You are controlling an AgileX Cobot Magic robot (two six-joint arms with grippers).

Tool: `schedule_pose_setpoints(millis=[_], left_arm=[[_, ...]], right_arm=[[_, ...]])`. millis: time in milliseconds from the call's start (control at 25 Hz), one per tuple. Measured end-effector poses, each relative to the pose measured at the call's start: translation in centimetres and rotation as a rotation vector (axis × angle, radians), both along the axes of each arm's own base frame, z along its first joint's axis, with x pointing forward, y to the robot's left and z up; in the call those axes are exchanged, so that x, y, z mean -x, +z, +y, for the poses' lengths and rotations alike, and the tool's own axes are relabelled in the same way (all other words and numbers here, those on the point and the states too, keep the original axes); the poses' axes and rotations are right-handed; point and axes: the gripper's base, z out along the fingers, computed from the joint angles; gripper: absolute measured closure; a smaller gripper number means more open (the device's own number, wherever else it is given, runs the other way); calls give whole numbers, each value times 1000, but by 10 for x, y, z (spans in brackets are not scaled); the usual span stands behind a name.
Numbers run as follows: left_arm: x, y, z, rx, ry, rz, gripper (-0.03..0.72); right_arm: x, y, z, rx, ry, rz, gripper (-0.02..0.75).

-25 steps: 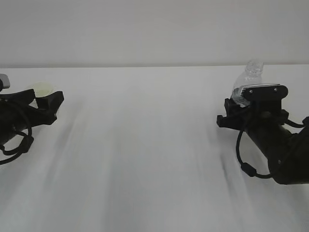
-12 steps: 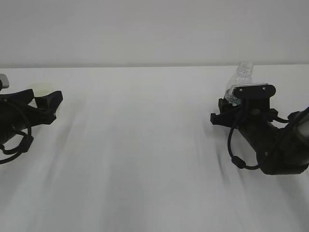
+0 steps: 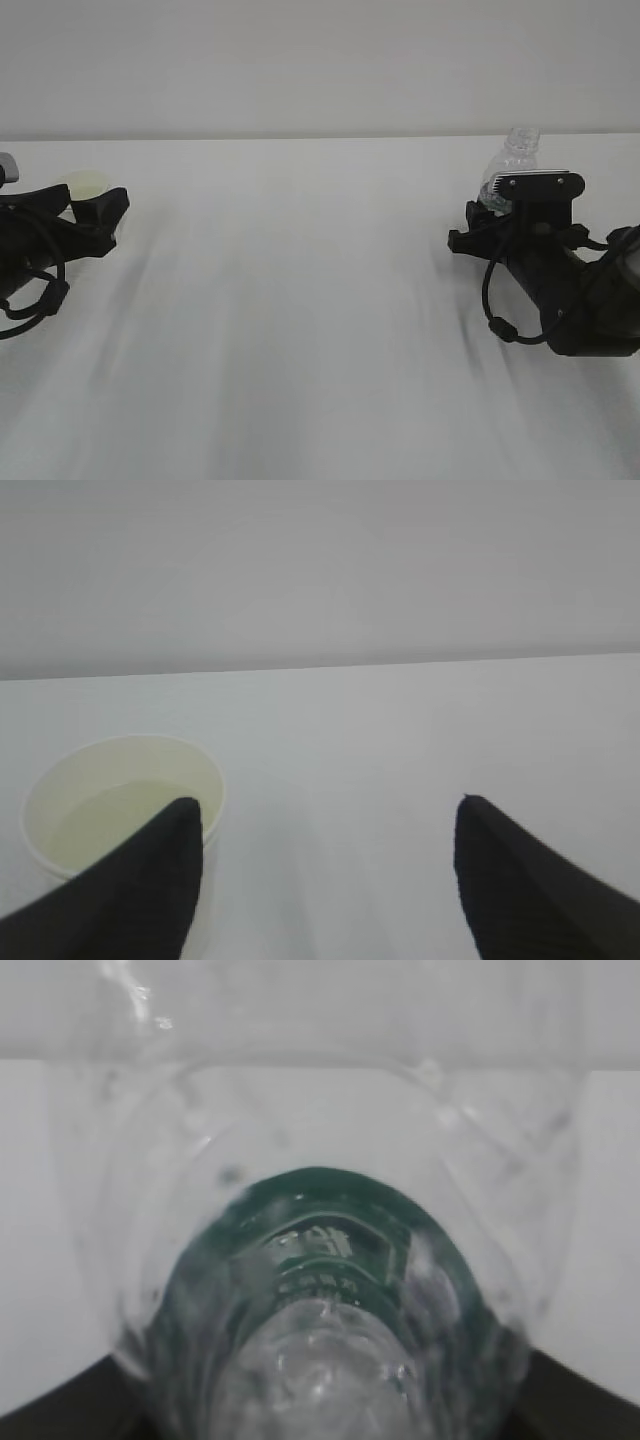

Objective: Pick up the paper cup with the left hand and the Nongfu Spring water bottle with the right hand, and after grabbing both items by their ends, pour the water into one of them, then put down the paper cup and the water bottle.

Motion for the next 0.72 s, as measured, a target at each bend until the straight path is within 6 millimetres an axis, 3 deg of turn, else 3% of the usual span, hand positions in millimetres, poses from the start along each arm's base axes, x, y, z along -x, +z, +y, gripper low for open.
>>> schedule_pose_setpoints(millis=[360,720], left_arm=[[0,0,0,-1,0,0,128],[0,0,0,-2,0,-1,130]], right_arm=[[0,1,0,1,-2,-25,292],[-1,2,0,0,-4,-36,184]])
